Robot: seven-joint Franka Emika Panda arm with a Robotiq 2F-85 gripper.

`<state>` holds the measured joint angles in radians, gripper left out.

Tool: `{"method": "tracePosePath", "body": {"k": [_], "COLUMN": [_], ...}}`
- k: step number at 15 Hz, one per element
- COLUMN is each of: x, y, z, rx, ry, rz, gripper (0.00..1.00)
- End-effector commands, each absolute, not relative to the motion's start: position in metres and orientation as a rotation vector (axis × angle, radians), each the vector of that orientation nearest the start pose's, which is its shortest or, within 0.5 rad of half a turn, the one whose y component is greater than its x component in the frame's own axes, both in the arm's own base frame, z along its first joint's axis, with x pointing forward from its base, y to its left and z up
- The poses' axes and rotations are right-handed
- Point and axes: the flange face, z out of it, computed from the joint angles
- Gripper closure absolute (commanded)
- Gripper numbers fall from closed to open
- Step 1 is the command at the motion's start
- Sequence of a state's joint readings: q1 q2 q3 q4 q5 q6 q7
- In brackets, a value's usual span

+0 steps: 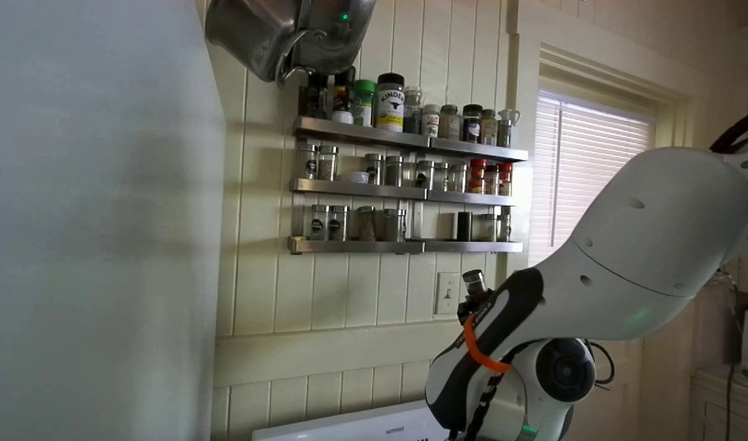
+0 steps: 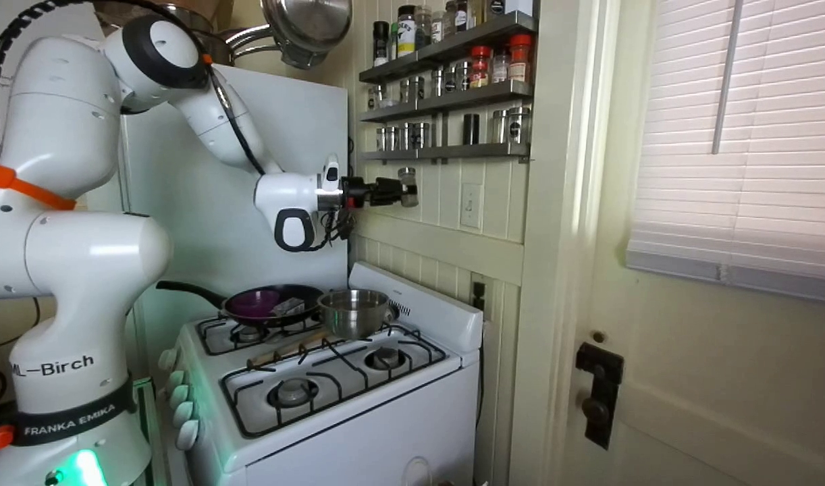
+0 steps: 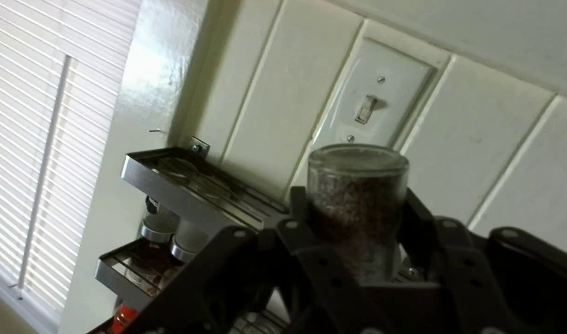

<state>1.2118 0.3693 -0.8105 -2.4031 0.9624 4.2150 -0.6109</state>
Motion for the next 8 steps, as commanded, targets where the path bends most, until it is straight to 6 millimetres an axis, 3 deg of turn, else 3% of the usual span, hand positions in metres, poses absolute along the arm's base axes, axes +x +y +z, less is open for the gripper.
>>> {"method": "tracePosePath", "body": {"k": [1,8], "x": [0.4618,0.4560], "y": [0.1071,0.1010], "z": [0.4012,0.4084], "rx": [1.908,1.924], "ry": [-0.027,-0.051], "rz": [1.744,1.744], "gripper": [0.52,0.52]}}
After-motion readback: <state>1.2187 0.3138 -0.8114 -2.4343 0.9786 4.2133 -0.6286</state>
